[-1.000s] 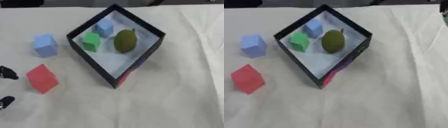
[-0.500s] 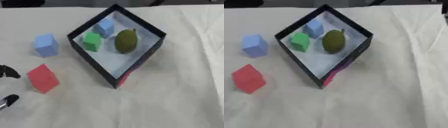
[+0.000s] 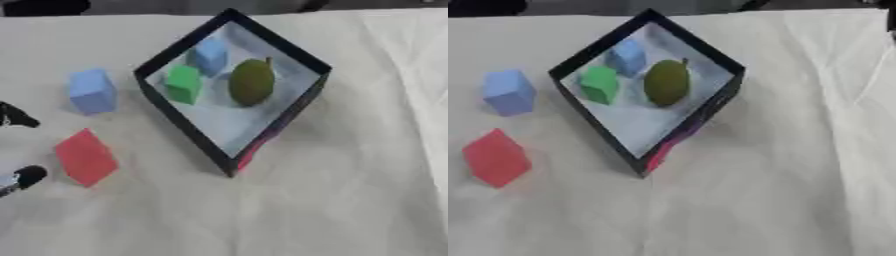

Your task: Pick up objects on the table and place them in the box.

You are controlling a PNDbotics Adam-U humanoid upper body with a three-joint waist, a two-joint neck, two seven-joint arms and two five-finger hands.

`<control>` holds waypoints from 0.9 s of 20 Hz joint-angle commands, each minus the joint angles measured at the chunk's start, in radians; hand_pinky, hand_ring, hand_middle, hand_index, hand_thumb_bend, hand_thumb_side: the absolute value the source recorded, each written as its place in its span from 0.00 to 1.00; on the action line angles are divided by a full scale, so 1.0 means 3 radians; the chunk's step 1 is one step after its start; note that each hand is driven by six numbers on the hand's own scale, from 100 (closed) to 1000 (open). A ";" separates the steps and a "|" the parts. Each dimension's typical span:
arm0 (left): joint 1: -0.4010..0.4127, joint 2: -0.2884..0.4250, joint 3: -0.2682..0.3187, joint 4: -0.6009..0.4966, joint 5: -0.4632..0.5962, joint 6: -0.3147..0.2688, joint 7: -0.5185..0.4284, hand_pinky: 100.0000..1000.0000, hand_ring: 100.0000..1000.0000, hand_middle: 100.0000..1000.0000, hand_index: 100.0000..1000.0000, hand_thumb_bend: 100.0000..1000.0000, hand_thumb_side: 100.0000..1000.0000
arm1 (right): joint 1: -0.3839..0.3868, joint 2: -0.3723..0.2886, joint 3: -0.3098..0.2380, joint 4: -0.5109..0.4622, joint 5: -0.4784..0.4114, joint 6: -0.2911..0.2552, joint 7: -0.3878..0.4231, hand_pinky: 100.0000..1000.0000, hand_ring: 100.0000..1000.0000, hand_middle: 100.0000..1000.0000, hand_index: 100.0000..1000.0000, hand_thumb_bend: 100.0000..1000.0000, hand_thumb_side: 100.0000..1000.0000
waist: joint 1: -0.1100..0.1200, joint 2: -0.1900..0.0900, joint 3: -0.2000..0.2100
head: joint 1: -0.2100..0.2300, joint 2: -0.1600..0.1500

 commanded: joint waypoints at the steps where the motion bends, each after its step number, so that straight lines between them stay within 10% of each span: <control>1: -0.0109 0.0043 -0.0034 0.0073 0.0039 0.0006 0.0020 1.00 0.89 0.76 0.90 0.44 0.88 | -0.0023 -0.0055 -0.0050 -0.0011 -0.0019 0.0008 0.0010 0.90 0.72 0.67 0.82 0.00 0.44 | 0.0049 -0.0081 -0.0008 | 0.0013 -0.0045; 18: -0.0644 -0.0222 -0.0417 0.0494 -0.0274 -0.0032 -0.0429 1.00 0.91 0.78 0.86 0.57 0.85 | -0.0097 -0.0039 -0.0053 0.0066 -0.0077 0.0035 0.0039 0.90 0.71 0.67 0.82 0.00 0.44 | 0.0084 -0.0086 -0.0046 | 0.0184 -0.0019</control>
